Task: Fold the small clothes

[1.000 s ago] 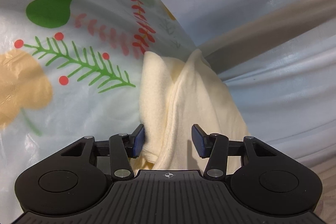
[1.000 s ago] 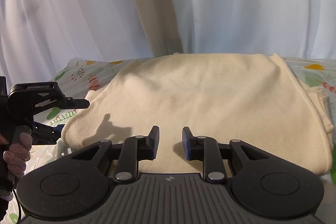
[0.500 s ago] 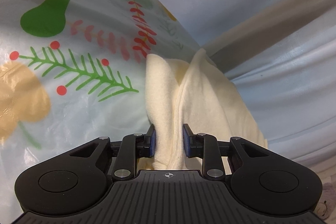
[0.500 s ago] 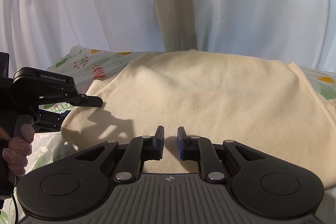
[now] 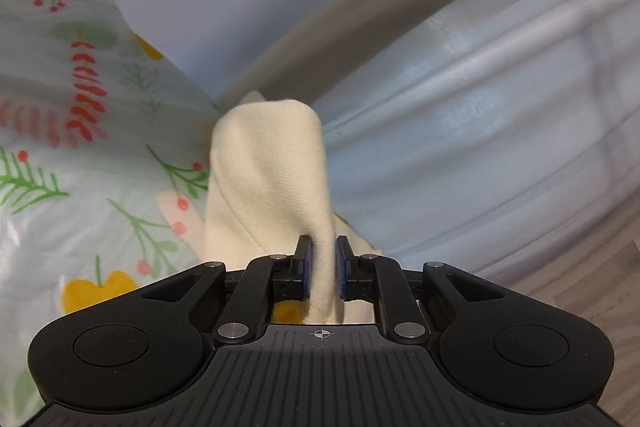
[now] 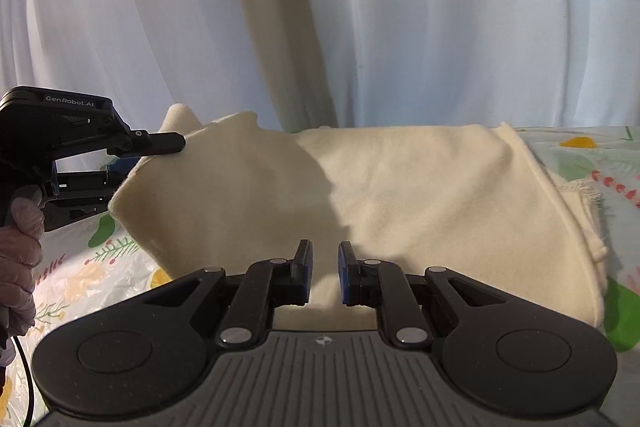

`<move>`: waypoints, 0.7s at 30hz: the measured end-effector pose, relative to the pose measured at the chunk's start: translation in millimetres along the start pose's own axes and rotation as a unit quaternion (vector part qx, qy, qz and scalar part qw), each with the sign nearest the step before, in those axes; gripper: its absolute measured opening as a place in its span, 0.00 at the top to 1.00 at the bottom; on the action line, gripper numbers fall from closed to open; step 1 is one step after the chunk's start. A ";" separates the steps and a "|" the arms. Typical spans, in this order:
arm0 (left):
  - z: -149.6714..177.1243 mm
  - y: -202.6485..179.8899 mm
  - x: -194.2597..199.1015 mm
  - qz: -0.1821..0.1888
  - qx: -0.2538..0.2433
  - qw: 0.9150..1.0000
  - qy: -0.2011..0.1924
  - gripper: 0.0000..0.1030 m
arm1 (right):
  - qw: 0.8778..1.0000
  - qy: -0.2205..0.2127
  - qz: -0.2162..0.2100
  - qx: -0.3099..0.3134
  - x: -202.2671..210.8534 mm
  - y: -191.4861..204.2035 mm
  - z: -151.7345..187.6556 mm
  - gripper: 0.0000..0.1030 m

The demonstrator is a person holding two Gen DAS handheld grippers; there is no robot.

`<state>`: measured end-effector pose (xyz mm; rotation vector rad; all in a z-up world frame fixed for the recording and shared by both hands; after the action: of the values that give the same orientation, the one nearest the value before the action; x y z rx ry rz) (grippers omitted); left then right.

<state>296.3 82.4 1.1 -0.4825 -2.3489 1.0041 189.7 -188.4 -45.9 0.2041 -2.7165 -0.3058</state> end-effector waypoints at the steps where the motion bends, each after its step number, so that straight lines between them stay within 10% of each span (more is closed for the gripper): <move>1: 10.6 -14.6 -13.4 0.016 -0.010 1.000 0.020 0.92 | 1.000 -0.007 0.008 -0.006 4.9 -8.1 -3.4 0.87; 10: 110.7 -23.1 -92.7 -0.014 -0.014 0.979 0.204 0.96 | 0.996 0.030 0.033 -0.080 12.8 -71.5 -6.3 0.86; 17: 73.5 -38.2 -18.4 0.027 -0.069 0.991 0.114 0.41 | 0.989 0.050 -0.025 -0.138 -20.0 -76.2 -15.5 0.66; 21: 45.1 -14.5 -10.3 -0.066 -0.077 0.994 0.050 0.32 | 0.974 0.082 -0.081 -0.194 -57.2 -72.2 -21.9 0.44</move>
<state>275.8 42.6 -17.7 -0.4187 -2.3446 0.7267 257.7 -251.5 -64.9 0.3212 -2.4231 -0.8185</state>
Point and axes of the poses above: each gripper's, at about its wrist camera, not at the fingertips, and x roughly against the way its jaws point, y to its left, z to its underside, the point moved 1 cm from there along -x, roughly the way its jaws point, and after that the axes turned 10 degrees about -y, right-handed, at the moved point
